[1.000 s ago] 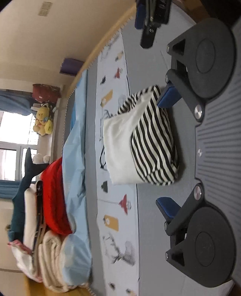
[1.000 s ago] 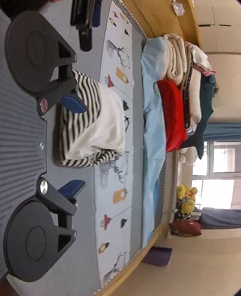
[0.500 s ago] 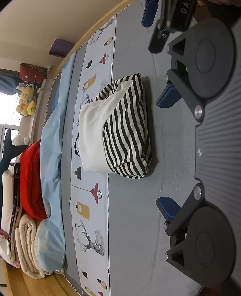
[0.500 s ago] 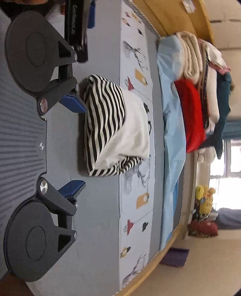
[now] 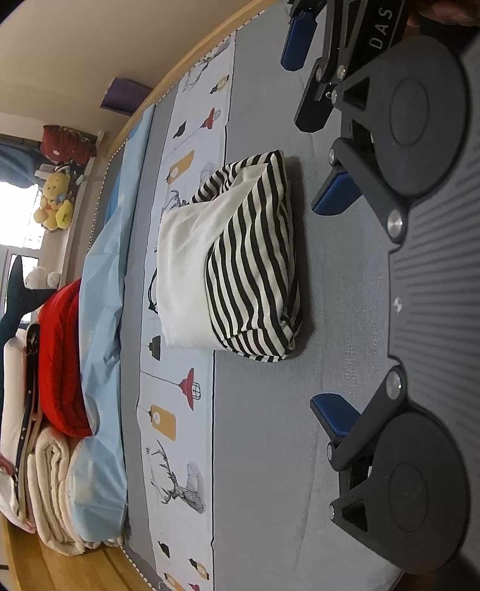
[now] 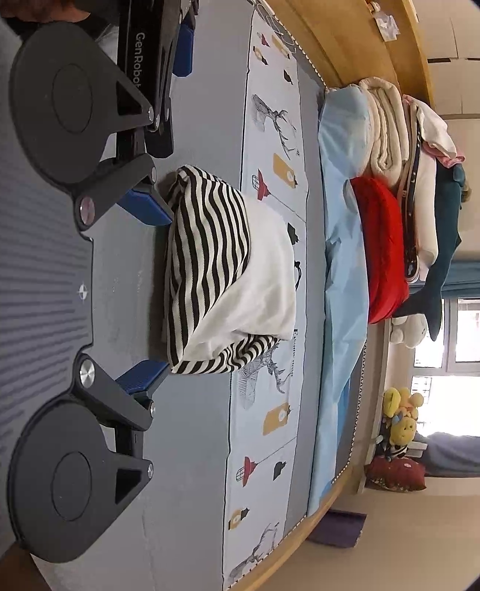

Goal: Fold small clothes

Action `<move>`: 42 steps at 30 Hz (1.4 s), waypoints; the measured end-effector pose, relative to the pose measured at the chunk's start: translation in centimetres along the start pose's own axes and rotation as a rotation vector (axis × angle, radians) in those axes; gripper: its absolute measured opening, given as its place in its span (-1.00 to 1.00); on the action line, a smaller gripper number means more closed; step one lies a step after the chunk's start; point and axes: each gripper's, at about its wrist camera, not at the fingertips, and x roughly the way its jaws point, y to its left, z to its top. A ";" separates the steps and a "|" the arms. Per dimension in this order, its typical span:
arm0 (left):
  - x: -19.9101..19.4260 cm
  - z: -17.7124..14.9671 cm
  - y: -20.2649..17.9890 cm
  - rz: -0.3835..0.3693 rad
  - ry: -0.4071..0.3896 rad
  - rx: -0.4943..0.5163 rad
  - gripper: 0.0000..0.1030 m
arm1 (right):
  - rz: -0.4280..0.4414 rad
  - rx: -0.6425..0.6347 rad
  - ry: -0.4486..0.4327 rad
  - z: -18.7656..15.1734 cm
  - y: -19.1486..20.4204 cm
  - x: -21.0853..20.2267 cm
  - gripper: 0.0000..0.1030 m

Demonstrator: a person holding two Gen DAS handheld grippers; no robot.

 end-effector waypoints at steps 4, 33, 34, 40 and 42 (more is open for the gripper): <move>0.1 0.0 0.1 0.003 -0.001 -0.006 0.99 | 0.007 0.009 -0.002 0.1 0.0 0.1 0.57; 0.1 0.0 0.3 0.001 0.000 -0.005 0.99 | 0.014 0.013 0.003 0.1 0.0 0.3 0.57; 0.1 0.0 0.3 0.001 0.000 -0.005 0.99 | 0.015 0.013 0.003 0.0 0.1 0.3 0.57; 0.1 0.0 0.3 0.000 0.001 -0.006 0.99 | 0.015 0.014 0.003 0.0 0.0 0.3 0.57; 0.1 0.0 0.3 0.000 0.000 -0.005 0.99 | 0.015 0.013 0.004 0.0 0.1 0.4 0.57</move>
